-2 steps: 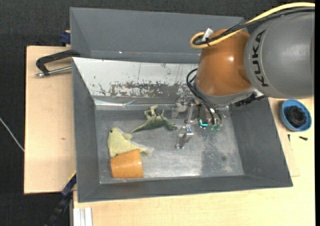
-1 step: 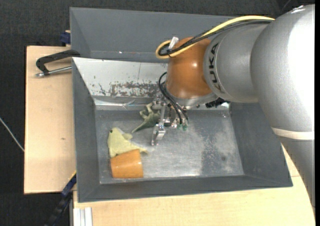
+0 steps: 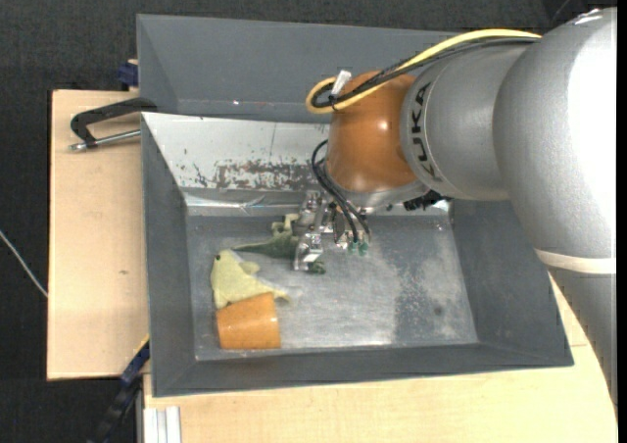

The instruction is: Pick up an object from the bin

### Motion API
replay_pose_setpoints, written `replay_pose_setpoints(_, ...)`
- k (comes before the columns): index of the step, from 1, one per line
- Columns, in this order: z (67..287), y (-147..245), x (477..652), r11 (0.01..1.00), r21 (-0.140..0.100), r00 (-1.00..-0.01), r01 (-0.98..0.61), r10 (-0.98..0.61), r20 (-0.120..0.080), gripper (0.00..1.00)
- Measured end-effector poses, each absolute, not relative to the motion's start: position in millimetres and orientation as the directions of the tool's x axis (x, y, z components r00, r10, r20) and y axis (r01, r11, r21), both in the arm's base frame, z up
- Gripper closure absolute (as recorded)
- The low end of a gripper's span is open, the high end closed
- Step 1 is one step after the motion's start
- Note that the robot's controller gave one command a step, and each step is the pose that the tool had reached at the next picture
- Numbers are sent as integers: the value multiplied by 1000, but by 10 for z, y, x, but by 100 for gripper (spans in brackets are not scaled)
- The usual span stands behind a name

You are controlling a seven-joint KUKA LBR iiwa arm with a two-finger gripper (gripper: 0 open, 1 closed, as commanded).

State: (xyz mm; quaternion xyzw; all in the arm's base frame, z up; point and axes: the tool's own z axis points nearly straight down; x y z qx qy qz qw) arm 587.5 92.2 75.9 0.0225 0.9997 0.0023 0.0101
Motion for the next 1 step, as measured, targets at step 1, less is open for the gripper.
replay_pose_setpoints(1, 2191, 1127, 5802, 959, 0, -959, -282, -282, -12, 100)
